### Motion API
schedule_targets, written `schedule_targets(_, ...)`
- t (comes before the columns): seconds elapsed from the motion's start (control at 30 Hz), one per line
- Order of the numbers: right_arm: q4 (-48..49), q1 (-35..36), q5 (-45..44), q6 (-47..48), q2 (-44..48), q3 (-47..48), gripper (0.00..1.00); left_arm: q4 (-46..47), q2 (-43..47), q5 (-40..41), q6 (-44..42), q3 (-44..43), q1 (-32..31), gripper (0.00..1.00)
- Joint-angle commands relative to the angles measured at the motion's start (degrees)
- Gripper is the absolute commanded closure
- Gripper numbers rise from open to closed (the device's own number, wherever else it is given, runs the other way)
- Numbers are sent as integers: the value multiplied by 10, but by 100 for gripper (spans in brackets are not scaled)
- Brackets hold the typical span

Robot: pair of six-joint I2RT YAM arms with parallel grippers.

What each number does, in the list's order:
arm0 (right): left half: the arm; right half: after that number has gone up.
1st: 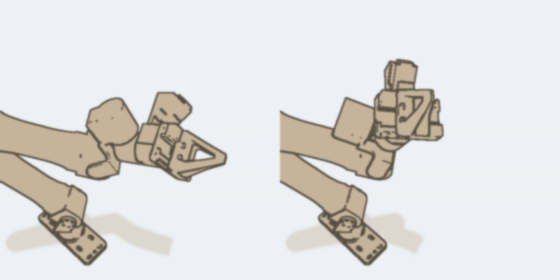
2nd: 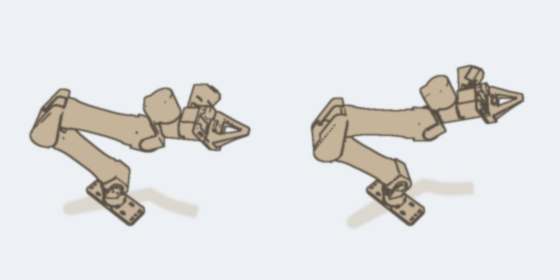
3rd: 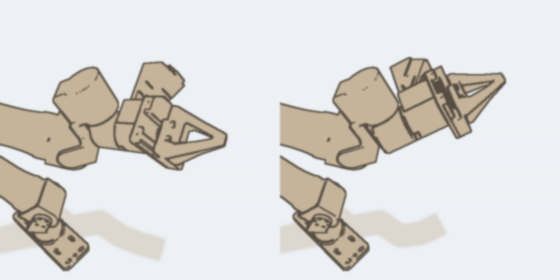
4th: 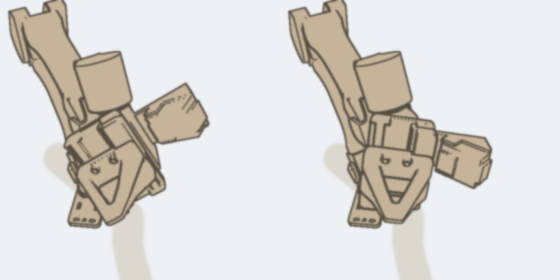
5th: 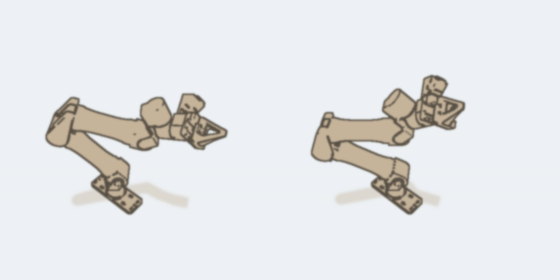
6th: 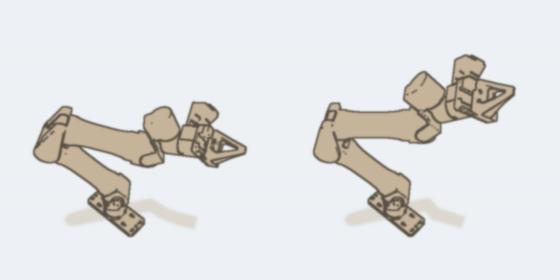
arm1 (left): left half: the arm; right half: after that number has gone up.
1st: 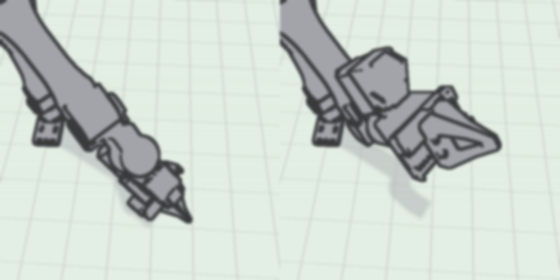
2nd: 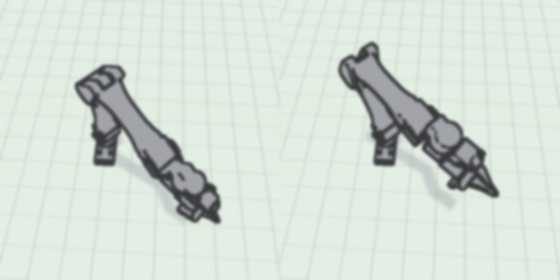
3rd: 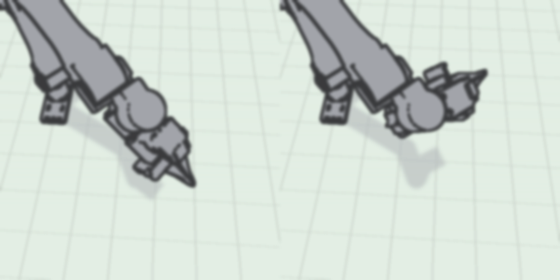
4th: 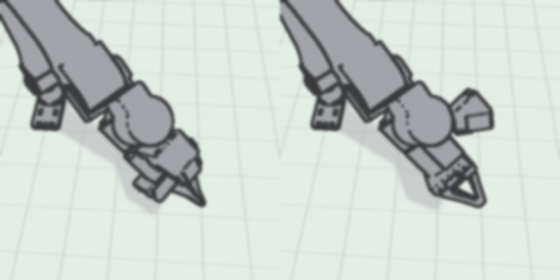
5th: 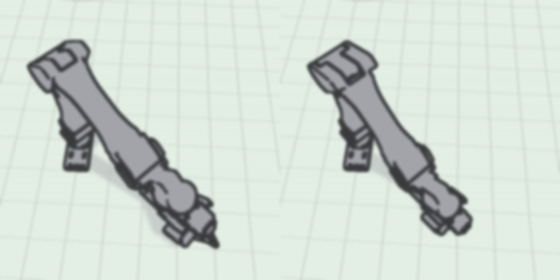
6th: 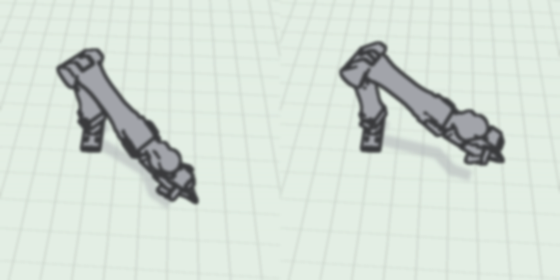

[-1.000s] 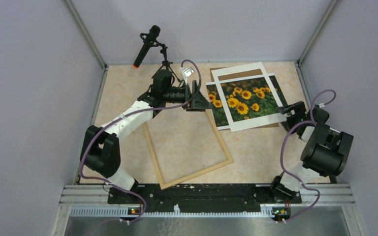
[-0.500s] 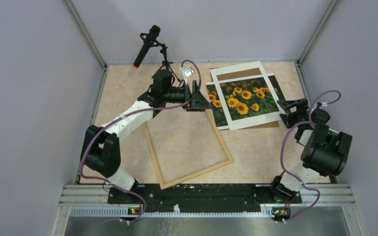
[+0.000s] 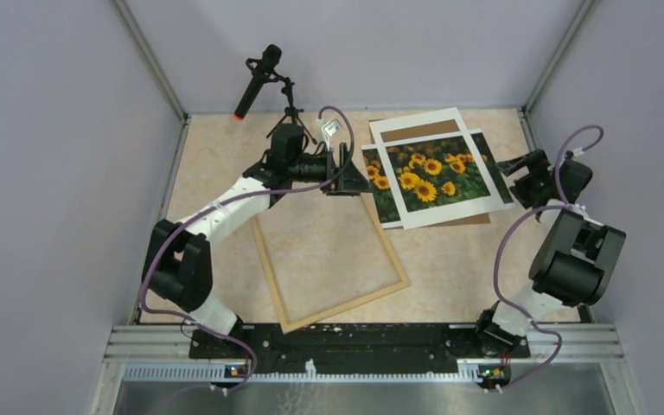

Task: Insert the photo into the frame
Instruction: Move the photo frame item to the center of the board.

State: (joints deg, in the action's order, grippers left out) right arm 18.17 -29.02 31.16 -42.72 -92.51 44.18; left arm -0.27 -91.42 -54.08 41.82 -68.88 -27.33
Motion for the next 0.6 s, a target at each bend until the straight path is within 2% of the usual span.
schedule_targets(0.0, -174, 41, -55, 147, -17, 89, 5, -16, -8, 46, -46, -3, -18, 2)
schedule_targets(0.17, -227, 143, -102, 206, -24, 131, 5, -51, -33, 114, -90, -10, -45, 2)
schedule_targets(0.33, -256, 235, -112, 219, -67, 175, 5, -69, -44, 203, -113, -11, -84, 2)
schedule_targets(0.47, -253, 280, -90, 205, -104, 191, 6, -38, -68, 241, -65, -1, -108, 2)
schedule_targets(0.57, -216, 294, -76, 175, -102, 160, 11, 35, -85, 269, -2, 24, -119, 2)
